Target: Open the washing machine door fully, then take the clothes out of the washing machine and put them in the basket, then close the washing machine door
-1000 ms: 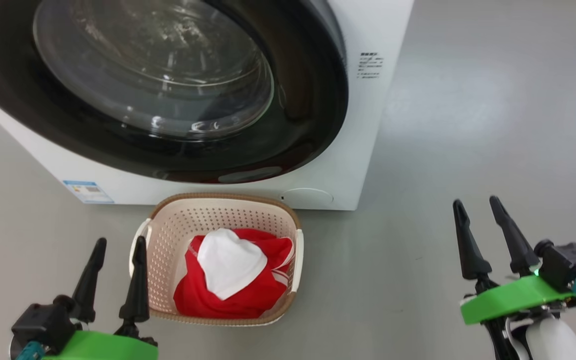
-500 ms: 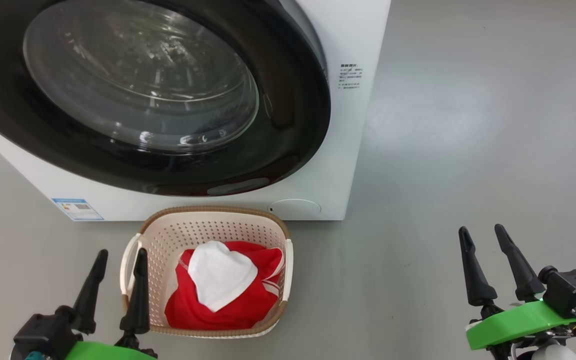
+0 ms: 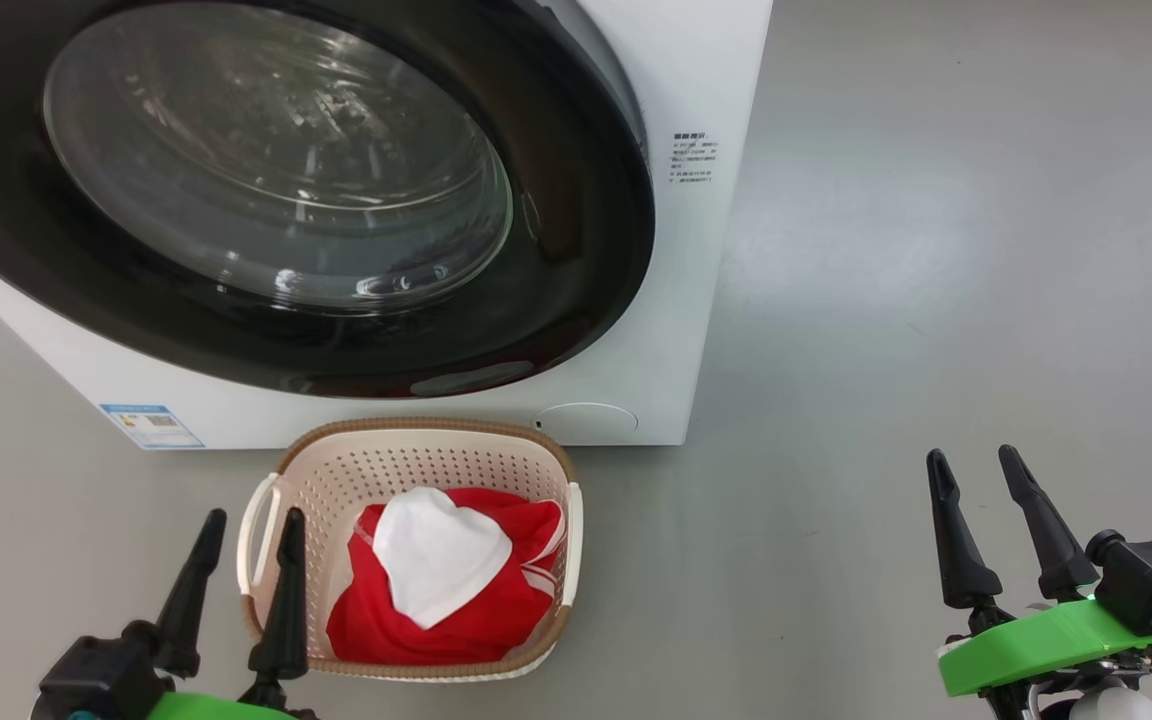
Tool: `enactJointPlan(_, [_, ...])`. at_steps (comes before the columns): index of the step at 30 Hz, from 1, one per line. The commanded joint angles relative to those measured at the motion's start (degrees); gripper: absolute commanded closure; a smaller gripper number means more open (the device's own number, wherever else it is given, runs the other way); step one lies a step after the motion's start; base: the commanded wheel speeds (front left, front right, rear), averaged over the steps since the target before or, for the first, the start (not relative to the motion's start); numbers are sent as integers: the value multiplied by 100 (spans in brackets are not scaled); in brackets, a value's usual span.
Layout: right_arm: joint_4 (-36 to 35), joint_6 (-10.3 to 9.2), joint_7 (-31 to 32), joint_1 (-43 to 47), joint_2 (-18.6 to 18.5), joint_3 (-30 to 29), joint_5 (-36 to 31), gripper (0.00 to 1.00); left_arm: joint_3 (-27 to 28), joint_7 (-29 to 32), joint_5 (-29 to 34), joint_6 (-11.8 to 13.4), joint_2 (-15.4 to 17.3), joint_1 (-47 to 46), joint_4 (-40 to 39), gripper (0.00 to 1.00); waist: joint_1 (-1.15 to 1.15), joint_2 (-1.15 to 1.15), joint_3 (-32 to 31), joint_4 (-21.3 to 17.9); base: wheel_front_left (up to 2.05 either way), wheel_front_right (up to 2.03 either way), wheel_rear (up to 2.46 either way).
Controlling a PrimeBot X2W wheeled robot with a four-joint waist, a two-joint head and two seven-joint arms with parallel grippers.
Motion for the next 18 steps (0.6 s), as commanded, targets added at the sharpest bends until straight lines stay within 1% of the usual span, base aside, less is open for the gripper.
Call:
enactJointPlan(1, [-150, -6, -36, 10, -18, 130, 5, 0, 164, -27, 54, -32, 133, -50, -164, 0, 0, 0, 1, 2, 0, 0, 0])
enactJointPlan(18, [-154, -6, -36, -5, -18, 132, 11, 0, 229, -27, -25, -32, 117, -64, -145, 0, 0, 0, 2, 7, 0, 0, 0])
